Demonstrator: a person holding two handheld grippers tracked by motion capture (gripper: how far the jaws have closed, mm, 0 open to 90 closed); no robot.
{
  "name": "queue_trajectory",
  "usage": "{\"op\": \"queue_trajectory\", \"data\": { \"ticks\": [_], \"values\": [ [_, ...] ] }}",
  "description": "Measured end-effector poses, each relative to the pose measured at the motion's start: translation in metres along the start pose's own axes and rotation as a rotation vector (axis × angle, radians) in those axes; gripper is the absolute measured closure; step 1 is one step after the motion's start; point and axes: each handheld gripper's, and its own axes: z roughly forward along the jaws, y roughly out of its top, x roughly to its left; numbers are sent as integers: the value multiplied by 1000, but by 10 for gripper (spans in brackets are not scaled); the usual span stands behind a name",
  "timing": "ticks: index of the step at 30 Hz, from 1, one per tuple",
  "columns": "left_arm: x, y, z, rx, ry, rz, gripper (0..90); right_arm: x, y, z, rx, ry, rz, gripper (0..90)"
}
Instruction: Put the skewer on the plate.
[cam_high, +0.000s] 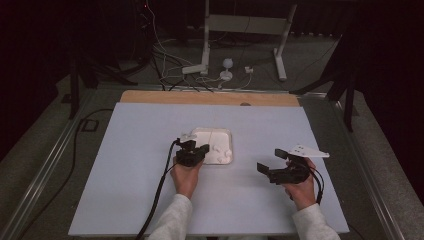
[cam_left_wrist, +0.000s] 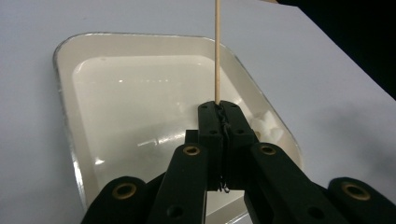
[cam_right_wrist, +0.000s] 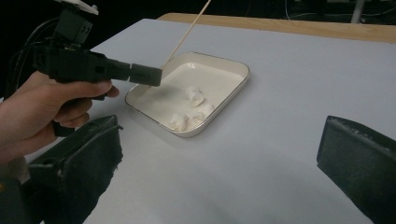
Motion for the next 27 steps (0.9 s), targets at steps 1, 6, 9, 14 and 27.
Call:
{"op": "queue_trajectory", "data": {
  "ticks": [1,6,9,14,27],
  "values": [
    [1,-1,1,6,5,-7,895,0,0,0,0,0,0,0],
    [5,-5,4,22,12,-45,893,0,0,0,-9,8,-2,0],
    [6,-7,5,32,39,-59,893,1,0,1,-12,12,3,0],
    [5,-8,5,36,32,-88,892,1,0,1,-12,18,2,0],
    [2,-12,2,-28,-25,-143,534,2,0,2,-8,20,-9,0]
  ]
}}
